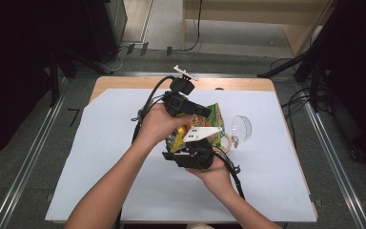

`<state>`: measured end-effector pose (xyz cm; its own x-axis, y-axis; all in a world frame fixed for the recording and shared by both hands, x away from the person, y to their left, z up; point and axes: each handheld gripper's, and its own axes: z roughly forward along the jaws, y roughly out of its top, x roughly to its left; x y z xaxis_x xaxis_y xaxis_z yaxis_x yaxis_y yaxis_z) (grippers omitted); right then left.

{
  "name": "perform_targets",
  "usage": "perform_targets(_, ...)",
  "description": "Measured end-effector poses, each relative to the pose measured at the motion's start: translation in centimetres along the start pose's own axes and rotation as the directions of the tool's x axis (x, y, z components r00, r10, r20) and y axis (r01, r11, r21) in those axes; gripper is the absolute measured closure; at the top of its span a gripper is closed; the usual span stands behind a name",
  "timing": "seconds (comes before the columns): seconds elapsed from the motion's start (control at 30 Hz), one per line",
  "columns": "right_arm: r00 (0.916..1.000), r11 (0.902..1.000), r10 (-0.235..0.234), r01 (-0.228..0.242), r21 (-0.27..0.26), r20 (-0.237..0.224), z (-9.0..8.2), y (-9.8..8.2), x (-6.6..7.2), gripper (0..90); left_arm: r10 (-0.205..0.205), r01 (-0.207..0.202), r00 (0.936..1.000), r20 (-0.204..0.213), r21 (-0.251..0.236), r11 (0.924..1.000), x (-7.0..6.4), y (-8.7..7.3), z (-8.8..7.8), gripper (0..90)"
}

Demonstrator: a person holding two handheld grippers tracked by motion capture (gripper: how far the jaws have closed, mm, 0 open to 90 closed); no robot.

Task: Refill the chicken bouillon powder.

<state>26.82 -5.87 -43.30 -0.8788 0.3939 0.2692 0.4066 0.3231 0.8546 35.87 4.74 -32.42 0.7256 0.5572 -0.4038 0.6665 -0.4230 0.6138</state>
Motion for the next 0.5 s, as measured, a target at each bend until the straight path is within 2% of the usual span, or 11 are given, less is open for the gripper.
perform_targets(0.5, 0.9999, 1.0000, -0.009, 0.009, -0.002, 0.005, -0.02, 0.01, -0.02, 71.9, 0.006, -0.006, 1.0000, 0.001, -0.003, 1.0000, -0.07, 0.03, 0.02, 79.8)
